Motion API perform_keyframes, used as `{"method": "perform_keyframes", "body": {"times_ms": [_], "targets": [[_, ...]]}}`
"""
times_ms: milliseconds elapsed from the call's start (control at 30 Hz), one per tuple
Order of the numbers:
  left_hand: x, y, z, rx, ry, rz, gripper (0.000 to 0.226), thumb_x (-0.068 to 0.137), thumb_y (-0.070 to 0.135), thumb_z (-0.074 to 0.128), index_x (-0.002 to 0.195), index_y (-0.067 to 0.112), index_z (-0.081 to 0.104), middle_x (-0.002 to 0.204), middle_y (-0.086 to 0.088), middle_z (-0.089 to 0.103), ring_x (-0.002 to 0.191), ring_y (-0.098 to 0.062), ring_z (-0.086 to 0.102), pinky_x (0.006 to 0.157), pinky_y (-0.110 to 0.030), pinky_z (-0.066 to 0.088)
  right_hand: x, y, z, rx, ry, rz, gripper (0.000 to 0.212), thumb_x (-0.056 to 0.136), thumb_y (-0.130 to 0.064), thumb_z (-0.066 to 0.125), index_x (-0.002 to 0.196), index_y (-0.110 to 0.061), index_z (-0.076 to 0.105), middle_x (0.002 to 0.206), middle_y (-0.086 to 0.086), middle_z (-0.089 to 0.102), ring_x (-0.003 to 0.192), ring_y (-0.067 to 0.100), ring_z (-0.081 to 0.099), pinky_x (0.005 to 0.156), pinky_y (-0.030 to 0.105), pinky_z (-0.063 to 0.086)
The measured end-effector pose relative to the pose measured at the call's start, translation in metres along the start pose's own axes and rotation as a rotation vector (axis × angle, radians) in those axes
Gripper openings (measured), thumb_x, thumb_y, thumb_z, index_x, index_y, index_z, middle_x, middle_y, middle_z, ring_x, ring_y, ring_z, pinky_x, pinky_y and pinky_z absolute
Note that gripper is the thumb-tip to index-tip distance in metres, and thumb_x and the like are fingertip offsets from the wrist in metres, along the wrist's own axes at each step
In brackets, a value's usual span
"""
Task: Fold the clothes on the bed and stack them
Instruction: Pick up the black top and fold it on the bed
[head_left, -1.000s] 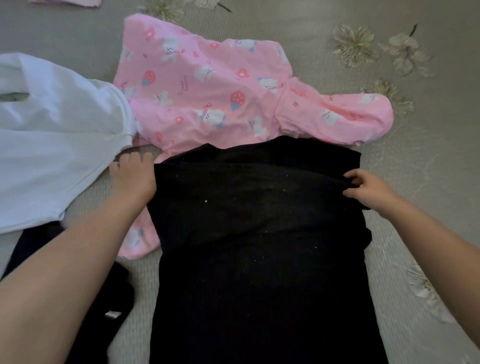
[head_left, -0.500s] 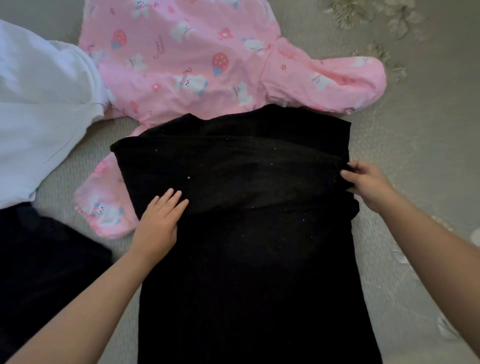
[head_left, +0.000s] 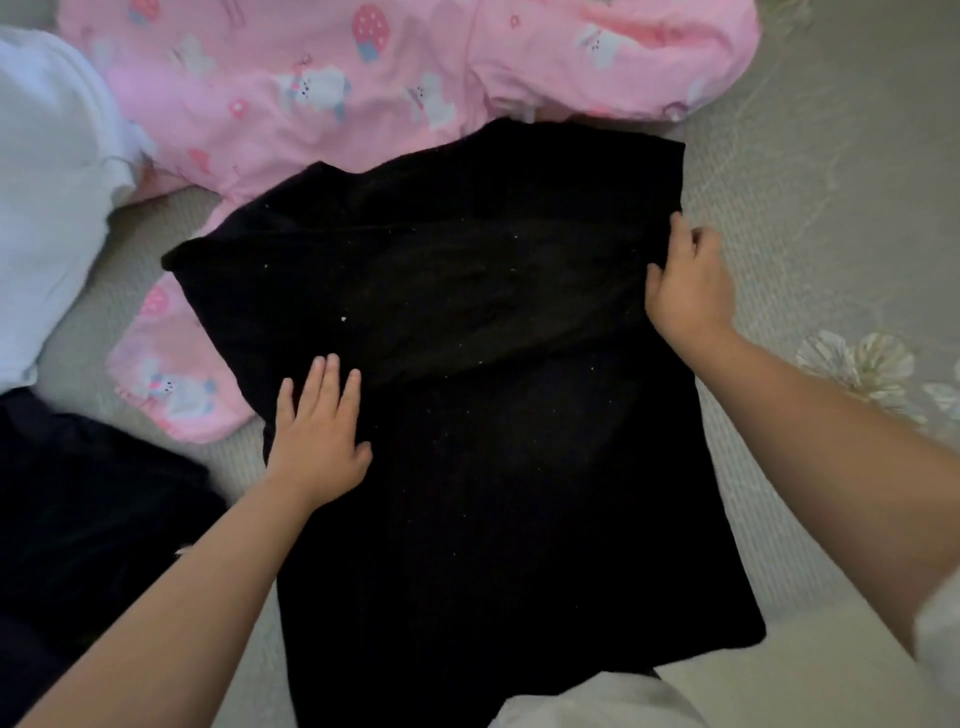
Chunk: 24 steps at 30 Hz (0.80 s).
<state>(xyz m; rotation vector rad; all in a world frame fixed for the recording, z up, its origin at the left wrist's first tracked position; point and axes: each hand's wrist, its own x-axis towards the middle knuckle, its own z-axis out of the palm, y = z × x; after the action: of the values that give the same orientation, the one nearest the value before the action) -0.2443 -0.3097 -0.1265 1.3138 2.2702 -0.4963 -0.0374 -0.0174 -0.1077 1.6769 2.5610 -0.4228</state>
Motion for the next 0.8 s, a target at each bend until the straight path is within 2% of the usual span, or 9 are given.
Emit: {"method": "perform_keyframes", "body": {"times_ms": [67,133,233,300,367,467,567,667,800], "targets": [[-0.006,0.005,-0.002,-0.057,0.061,-0.018,0.076,0.087,0.034,0.048,0.147,0.012,0.007,0.155,-0.013,-0.002,0.142,-0.025,-0.008,0.112,-0.046,-0.005,-0.011,-0.001,-0.003,0.074,0.099,-0.022,0.052,0.093,-0.016,0.045,0.14,0.0,0.029,0.14,0.027,0.031,0.123,0.039,0.038,0.1,0.045,0.03],[-0.018,0.017,-0.002,-0.165,0.186,-0.014,0.072,0.087,0.03,0.053,0.145,0.009,0.018,0.154,-0.011,0.011,0.142,-0.024,-0.001,0.112,-0.047,-0.003,-0.033,-0.006,-0.003,0.059,0.144,-0.279,0.049,0.091,-0.02,0.047,0.135,0.001,0.04,0.141,0.028,0.033,0.129,0.043,0.034,0.104,0.054,0.025],[-0.043,0.044,0.013,-0.237,0.274,0.027,0.065,0.086,0.029,0.057,0.141,0.006,0.03,0.15,-0.01,0.026,0.137,-0.019,0.001,0.108,-0.048,-0.004,-0.069,-0.001,0.012,-0.077,-0.039,-0.627,0.048,0.09,-0.027,0.047,0.133,-0.005,0.045,0.144,0.021,0.034,0.134,0.041,0.029,0.106,0.057,0.016],[-0.064,0.064,0.03,-0.269,0.222,0.035,0.065,0.087,0.032,0.056,0.14,0.005,0.03,0.149,-0.011,0.026,0.135,-0.018,0.0,0.108,-0.047,-0.003,-0.084,0.015,0.025,-0.174,-0.291,-0.582,0.052,0.095,-0.031,0.042,0.142,-0.012,0.03,0.153,0.011,0.015,0.142,0.029,0.011,0.112,0.048,0.004],[-0.085,0.082,0.051,-0.311,0.137,0.007,0.066,0.09,0.037,0.051,0.142,0.007,0.024,0.152,-0.009,0.019,0.135,-0.016,-0.006,0.109,-0.044,-0.008,-0.087,0.034,0.034,-0.195,-0.345,-0.566,0.054,0.097,-0.031,0.037,0.145,-0.014,0.021,0.155,0.006,0.005,0.143,0.022,0.003,0.114,0.041,-0.002],[-0.117,0.103,0.078,-0.38,0.081,-0.081,0.066,0.09,0.036,0.051,0.142,0.004,0.025,0.152,-0.013,0.017,0.134,-0.017,-0.006,0.109,-0.043,-0.007,-0.087,0.046,0.027,-0.113,-0.335,-0.636,0.052,0.095,-0.023,0.044,0.142,-0.006,0.028,0.153,0.013,0.014,0.142,0.029,0.01,0.113,0.044,0.005],[-0.145,0.117,0.092,-0.386,0.096,-0.084,0.064,0.089,0.037,0.054,0.135,-0.003,0.038,0.145,-0.022,0.032,0.132,-0.024,0.009,0.107,-0.051,0.008,-0.099,0.058,0.013,-0.061,-0.299,-0.703,0.049,0.091,-0.016,0.052,0.134,0.005,0.039,0.145,0.025,0.029,0.136,0.042,0.022,0.108,0.054,0.017],[-0.174,0.128,0.106,-0.32,0.091,-0.045,0.075,0.09,0.054,0.024,0.129,-0.006,0.045,0.138,-0.025,0.041,0.129,-0.03,0.018,0.102,-0.053,0.018,-0.14,0.082,0.006,-0.104,-0.238,-0.765,0.049,0.086,-0.017,0.053,0.127,0.008,0.047,0.137,0.03,0.039,0.128,0.047,0.034,0.102,0.06,0.027],[-0.208,0.144,0.123,-0.268,0.089,-0.007,0.091,0.089,0.062,-0.001,0.128,-0.006,0.047,0.137,-0.025,0.042,0.128,-0.032,0.018,0.101,-0.053,0.018,-0.222,0.124,0.016,-0.193,-0.206,-0.361,0.062,0.084,-0.029,0.062,0.134,0.001,0.04,0.13,0.027,0.047,0.117,0.04,0.046,0.097,0.05,0.029]]}}
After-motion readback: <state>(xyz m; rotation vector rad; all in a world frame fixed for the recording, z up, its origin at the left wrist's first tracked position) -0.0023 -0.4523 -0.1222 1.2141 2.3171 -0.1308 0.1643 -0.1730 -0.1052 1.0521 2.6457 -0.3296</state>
